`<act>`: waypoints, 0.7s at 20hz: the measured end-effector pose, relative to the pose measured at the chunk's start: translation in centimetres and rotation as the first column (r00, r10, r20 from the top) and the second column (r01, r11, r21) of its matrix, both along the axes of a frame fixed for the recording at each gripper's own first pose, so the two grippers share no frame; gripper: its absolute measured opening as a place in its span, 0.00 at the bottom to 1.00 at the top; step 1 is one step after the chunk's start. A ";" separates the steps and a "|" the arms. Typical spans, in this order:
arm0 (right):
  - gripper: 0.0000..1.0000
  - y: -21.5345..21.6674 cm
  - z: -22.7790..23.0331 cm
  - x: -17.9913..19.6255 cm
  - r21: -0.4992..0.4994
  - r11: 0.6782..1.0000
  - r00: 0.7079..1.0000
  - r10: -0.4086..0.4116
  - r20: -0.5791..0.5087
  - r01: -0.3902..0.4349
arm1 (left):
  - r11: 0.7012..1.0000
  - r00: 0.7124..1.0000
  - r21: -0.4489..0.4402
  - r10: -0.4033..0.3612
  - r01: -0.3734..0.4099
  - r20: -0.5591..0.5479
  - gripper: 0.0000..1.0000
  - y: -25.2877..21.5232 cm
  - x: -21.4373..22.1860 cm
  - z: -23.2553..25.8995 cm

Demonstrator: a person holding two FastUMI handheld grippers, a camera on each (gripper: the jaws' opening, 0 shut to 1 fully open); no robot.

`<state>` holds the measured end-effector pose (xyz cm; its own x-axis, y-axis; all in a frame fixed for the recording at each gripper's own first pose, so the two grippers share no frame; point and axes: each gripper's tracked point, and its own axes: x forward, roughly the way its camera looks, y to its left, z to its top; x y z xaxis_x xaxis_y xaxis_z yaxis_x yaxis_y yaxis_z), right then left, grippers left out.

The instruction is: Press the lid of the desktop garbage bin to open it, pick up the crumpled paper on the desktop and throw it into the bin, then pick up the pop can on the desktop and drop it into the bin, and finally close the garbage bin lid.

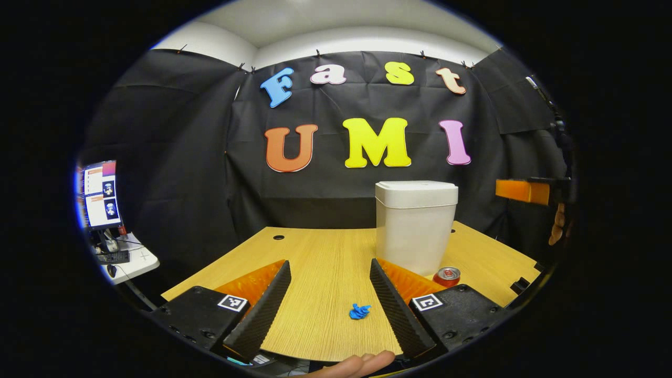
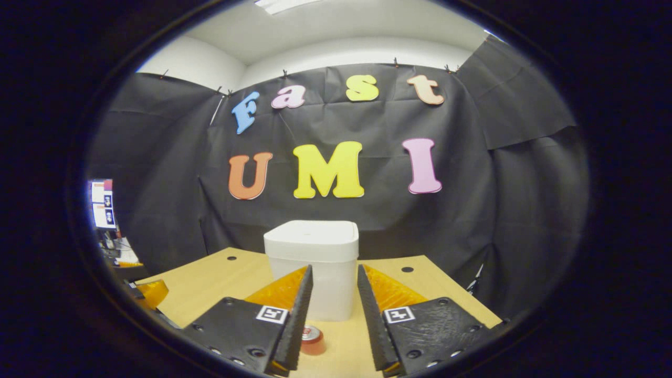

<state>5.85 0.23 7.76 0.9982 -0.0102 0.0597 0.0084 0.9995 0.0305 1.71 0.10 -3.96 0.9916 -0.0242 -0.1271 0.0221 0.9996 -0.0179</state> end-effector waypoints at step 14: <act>0.00 5.5 7.4 13.1 -0.038 0.999 0.997 0.024 -0.075 -0.027 | 0.998 0.998 -0.037 0.061 -0.060 0.032 0.98 4.0 -0.3 1.4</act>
